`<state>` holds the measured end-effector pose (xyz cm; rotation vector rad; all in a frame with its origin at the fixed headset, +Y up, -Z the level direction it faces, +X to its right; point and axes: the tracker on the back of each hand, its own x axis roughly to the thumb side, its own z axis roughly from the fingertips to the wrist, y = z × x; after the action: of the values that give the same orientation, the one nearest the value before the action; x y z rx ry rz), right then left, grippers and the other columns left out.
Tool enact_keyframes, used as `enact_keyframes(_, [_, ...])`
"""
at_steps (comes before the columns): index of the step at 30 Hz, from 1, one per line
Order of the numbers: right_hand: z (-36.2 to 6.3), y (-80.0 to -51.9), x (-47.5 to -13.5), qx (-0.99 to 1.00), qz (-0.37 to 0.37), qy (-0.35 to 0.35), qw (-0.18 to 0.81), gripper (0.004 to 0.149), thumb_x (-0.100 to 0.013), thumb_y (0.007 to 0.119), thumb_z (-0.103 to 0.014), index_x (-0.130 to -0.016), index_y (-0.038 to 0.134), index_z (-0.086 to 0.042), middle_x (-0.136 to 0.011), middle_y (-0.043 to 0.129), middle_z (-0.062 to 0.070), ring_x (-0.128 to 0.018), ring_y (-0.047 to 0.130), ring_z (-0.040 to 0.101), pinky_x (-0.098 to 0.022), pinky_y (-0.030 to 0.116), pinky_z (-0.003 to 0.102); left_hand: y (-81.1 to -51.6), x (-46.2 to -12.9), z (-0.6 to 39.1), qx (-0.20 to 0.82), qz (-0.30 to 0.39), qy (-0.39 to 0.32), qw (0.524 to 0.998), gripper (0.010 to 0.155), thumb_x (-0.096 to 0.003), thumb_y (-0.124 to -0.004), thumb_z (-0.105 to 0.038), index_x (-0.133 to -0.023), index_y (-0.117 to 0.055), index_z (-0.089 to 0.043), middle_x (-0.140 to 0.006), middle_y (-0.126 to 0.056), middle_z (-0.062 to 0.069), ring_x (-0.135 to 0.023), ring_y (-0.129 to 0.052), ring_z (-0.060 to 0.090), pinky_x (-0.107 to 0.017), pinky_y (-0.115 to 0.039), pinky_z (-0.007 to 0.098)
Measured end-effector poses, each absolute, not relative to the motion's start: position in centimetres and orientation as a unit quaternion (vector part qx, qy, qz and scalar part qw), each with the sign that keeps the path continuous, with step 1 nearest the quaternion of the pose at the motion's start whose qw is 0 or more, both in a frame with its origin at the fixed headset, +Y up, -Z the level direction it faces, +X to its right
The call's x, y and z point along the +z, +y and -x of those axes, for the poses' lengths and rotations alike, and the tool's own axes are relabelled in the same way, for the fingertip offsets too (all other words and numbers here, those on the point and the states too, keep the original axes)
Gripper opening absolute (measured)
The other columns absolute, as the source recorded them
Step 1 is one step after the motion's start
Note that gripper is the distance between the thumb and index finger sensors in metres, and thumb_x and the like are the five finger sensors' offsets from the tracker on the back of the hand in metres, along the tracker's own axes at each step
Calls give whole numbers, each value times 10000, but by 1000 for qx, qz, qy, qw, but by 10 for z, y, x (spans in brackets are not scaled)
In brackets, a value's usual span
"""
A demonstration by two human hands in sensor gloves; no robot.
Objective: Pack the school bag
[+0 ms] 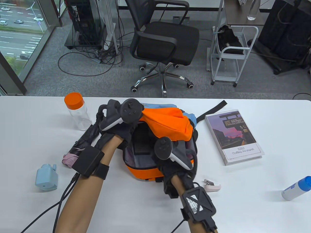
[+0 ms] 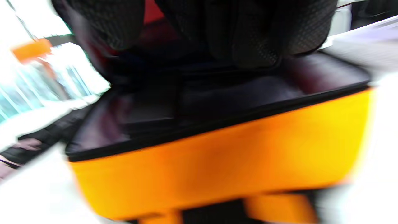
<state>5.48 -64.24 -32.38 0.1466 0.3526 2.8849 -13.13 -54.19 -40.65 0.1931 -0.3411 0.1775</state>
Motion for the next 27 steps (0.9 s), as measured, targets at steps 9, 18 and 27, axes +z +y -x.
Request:
enact_keyframes(9, [-242, -664, -341, 969, 192, 99, 121, 700, -484, 720, -421, -1053, 582, -36, -1051, 635, 333, -853, 720, 579, -604, 675, 639, -554, -389, 124, 48, -113, -174, 977, 442, -439, -853, -324, -849, -955, -190, -755, -1040, 64, -284, -1013, 87, -306, -953, 362])
enact_keyframes(18, [-323, -719, -379, 941, 298, 108, 115, 930, -458, 708, -498, -1099, 280, 23, -1118, 255, 427, -964, 375, 669, -673, 516, 723, -555, -390, 118, 19, -112, -179, 977, 443, -442, -850, -323, -851, -954, -189, -758, -1039, 66, -320, -1018, 110, -337, -947, 383])
enact_keyframes(27, [-343, -726, -410, 921, 324, 200, 87, 1121, -379, 728, -608, -1094, 221, 91, -1089, 362, 412, -944, 505, 643, -667, 399, 814, -557, -390, 119, 6, -124, -192, 973, 445, -441, -850, -326, -850, -957, -188, -752, -1045, 55, -335, -1025, 118, -349, -947, 390])
